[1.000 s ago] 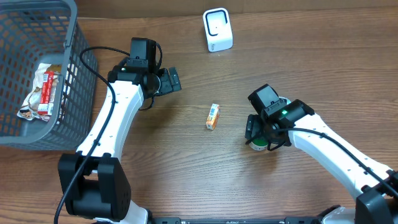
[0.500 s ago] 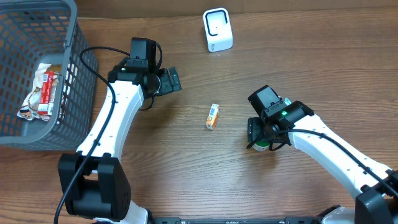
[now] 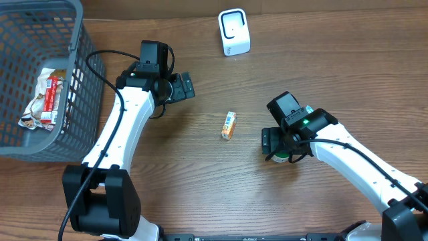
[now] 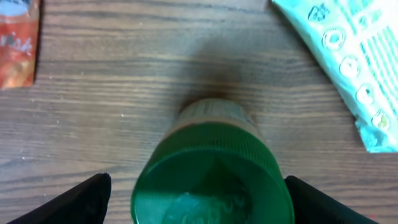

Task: Scan the item barcode
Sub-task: 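Lower the right gripper onto the green-capped jar and grasp it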

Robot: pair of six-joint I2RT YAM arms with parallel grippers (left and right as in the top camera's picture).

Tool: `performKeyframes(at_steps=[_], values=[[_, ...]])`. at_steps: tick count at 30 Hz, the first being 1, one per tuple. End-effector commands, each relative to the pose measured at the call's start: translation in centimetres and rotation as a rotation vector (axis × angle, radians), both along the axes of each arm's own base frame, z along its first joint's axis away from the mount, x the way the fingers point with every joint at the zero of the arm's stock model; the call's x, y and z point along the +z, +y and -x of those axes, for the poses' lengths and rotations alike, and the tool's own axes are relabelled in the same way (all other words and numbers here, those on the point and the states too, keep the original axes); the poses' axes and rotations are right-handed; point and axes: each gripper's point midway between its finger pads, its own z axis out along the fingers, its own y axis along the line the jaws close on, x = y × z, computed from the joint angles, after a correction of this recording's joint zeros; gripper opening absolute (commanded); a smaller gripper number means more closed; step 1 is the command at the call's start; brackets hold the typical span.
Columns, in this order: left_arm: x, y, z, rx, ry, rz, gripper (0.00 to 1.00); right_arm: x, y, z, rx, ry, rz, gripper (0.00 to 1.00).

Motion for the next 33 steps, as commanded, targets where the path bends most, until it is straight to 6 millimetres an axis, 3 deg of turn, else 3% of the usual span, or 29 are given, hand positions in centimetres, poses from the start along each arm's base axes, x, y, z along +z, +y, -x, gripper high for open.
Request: performKeyframes(at_steps=[1, 12, 20, 29, 33], values=[[0.5, 0.1, -0.2, 0.008, -0.015, -0.001, 1.0, 0.1, 0.0, 0.2, 0.008, 0.007, 0.007, 0.9], [0.5, 0.0, -0.2, 0.007, -0.015, -0.001, 1.0, -1.0, -0.4, 0.1, 0.008, 0.023, 0.047, 0.91], [0.5, 0.0, -0.2, 0.007, -0.015, -0.001, 1.0, -3.9, -0.5, 0.2, 0.009, 0.09, 0.088, 0.91], [0.5, 0.0, -0.2, 0.007, -0.015, -0.001, 1.0, -4.9, -0.7, 0.3, 0.008, 0.114, 0.111, 0.73], [0.5, 0.0, -0.2, 0.007, -0.015, -0.001, 1.0, -4.9, -0.8, 0.5, 0.008, 0.122, 0.115, 0.74]])
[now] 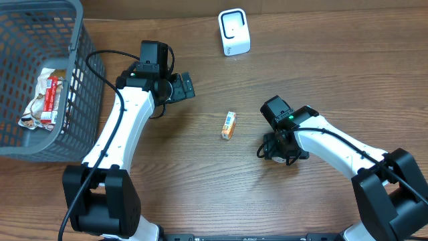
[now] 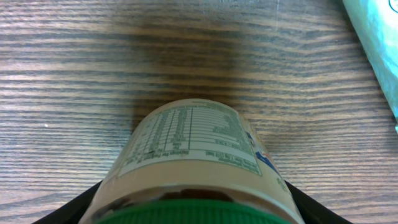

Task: Scan the item barcode
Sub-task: 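Lower the right gripper onto the green-capped jar and grasp it, then lift the green-capped jar up with the right gripper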

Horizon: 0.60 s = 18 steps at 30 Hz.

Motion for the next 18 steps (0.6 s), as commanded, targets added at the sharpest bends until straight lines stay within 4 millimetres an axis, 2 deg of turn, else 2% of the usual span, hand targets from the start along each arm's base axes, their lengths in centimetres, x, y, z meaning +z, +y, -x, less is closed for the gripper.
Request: performKeyframes(at_steps=[1, 5, 8, 10, 14, 18], values=[[0.5, 0.0, -0.2, 0.007, -0.015, -0.001, 1.0, 0.1, 0.0, -0.2, 0.007, -0.011, 0.011, 0.75], [0.5, 0.0, -0.2, 0.007, -0.015, -0.001, 1.0, 1.0, 0.4, -1.0, 0.006, -0.027, 0.001, 0.74], [0.5, 0.0, -0.2, 0.007, -0.015, -0.001, 1.0, 2.9, 1.2, -2.3, 0.007, -0.057, -0.017, 0.74], [0.5, 0.0, -0.2, 0.007, -0.015, -0.001, 0.99, 4.6, 1.9, -3.4, 0.019, -0.08, -0.031, 0.72], [0.5, 0.0, -0.2, 0.007, -0.015, -0.001, 1.0, 9.4, 2.9, -5.0, 0.081, -0.118, -0.048, 0.65], [0.5, 0.0, -0.2, 0.007, -0.015, -0.001, 1.0, 13.3, 3.0, -5.2, 0.081, -0.128, -0.052, 0.64]])
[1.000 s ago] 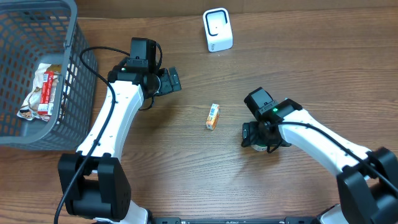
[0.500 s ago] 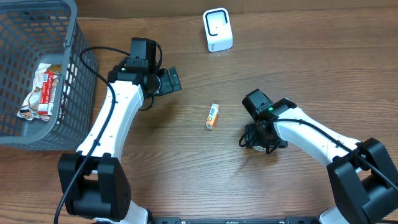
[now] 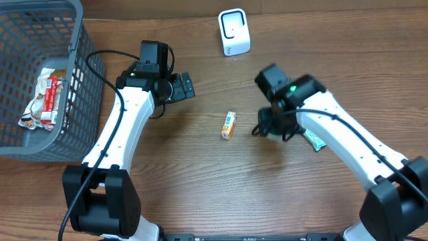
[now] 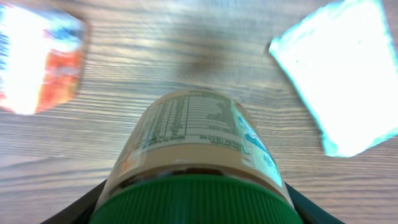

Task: Scan the item barcode
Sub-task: 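Lift the green-capped jar up with the right gripper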

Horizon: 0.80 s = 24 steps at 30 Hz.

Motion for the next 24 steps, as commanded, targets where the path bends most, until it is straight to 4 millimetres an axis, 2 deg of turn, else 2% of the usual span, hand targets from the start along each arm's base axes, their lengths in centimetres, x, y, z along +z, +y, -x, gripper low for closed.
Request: performKeyframes(at_steps=[1, 4, 7, 11, 16, 20, 24], values=[[0.5, 0.0, -0.2, 0.007, -0.015, -0.001, 1.0, 3.0, 0.5, -0.9, 0.029, -0.051, -0.015, 0.62], [0.5, 0.0, -0.2, 0.007, -0.015, -0.001, 1.0, 3.6, 0.5, -1.1, 0.043, -0.065, -0.013, 0.62], [0.5, 0.0, -0.2, 0.007, -0.015, -0.001, 1.0, 2.8, 0.1, -0.5, 0.045, -0.035, 0.003, 0.62], [0.5, 0.0, -0.2, 0.007, -0.015, -0.001, 1.0, 0.5, -0.7, 0.8, 0.044, 0.022, 0.037, 0.62], [0.5, 0.0, -0.2, 0.007, -0.015, -0.001, 1.0, -3.8, -1.5, 1.9, 0.055, 0.056, 0.063, 0.62], [0.5, 0.0, -0.2, 0.007, -0.015, -0.001, 1.0, -6.6, -1.5, 2.1, 0.056, 0.04, 0.052, 0.62], [0.5, 0.0, -0.2, 0.007, -0.015, -0.001, 1.0, -8.5, -1.7, 2.4, 0.055, 0.032, 0.048, 0.63]])
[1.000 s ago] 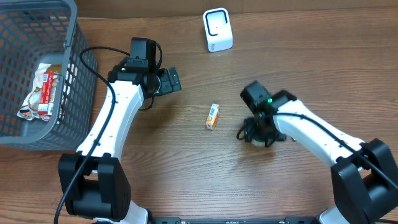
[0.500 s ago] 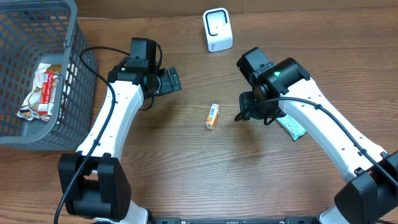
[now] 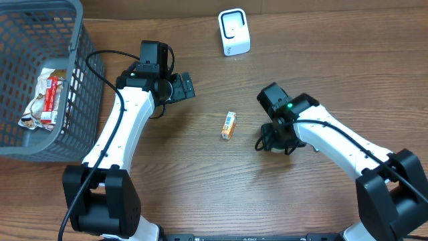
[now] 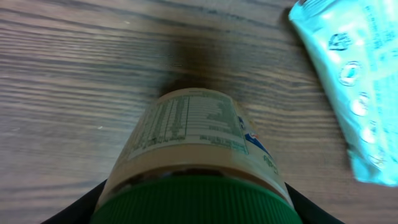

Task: Scan the item barcode
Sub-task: 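Lift the green-capped jar up with the right gripper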

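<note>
My right gripper [image 4: 193, 214] is shut on a tan jar [image 4: 193, 140] just below its green lid [image 4: 193, 199], with a black finger on either side. The nutrition label faces the camera, and the jar's base is at or just above the wood. Overhead, the right gripper [image 3: 273, 139] sits right of centre and covers the jar. The white scanner [image 3: 234, 31] stands at the far edge. My left gripper [image 3: 183, 87] hangs still over the table's left half, its jaws unclear from above.
A small orange packet [image 3: 229, 125] lies left of the right gripper. A teal packet [image 4: 351, 81] lies to the jar's right. A grey mesh basket [image 3: 80, 87] holding a snack wrapper [image 3: 45, 97] fills the far left corner.
My right gripper, still holding the jar, has moved from nearer the scanner back toward the front and lower over the table. The orange packet has left the right wrist view. The left arm is unchanged.
My right gripper was open above the upright green-lidded jar. It then sat lower, with the fingers flanking the jar below its lid. Then it held the jar raised and farther back, beside the orange packet. Now jar and gripper are low over the wood.
</note>
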Robot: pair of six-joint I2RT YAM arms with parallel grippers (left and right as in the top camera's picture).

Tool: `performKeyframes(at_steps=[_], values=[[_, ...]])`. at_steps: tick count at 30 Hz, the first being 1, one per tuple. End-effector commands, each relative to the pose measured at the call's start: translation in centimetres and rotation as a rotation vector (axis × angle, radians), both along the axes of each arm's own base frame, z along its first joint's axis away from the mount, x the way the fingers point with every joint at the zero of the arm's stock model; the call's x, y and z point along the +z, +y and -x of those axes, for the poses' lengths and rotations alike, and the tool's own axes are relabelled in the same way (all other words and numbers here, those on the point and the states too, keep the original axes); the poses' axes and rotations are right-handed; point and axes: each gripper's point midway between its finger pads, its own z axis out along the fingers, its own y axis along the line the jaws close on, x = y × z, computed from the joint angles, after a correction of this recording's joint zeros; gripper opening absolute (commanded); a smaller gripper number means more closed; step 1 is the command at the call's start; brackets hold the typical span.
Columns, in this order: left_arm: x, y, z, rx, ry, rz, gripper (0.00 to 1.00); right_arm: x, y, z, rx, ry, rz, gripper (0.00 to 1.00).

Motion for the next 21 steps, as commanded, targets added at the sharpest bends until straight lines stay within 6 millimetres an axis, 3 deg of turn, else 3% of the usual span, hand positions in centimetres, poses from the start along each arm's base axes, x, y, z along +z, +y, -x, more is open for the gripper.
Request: performKeyframes(at_steps=[1, 4, 8, 12, 15, 21], values=[[0.5, 0.0, -0.2, 0.007, -0.014, -0.001, 1.0, -0.8, -0.3, 0.3, 0.01, -0.007, 0.008, 0.63], [0.5, 0.0, -0.2, 0.007, -0.015, -0.001, 1.0, -1.4, -0.4, 0.6, 0.01, -0.008, 0.008, 0.66], [0.5, 0.0, -0.2, 0.007, -0.015, -0.001, 1.0, -1.8, -0.3, 0.4, 0.009, -0.02, 0.0, 0.8], [0.5, 0.0, -0.2, 0.007, -0.015, -0.001, 1.0, -1.8, -0.3, 0.4, -0.018, -0.02, -0.002, 0.88], [0.5, 0.0, -0.2, 0.007, -0.015, -0.001, 1.0, -1.8, -0.3, 0.4, -0.104, -0.021, -0.009, 0.88], [0.5, 0.0, -0.2, 0.007, -0.015, -0.001, 1.0, -1.9, -0.2, 0.2, -0.114, -0.03, -0.015, 0.87]])
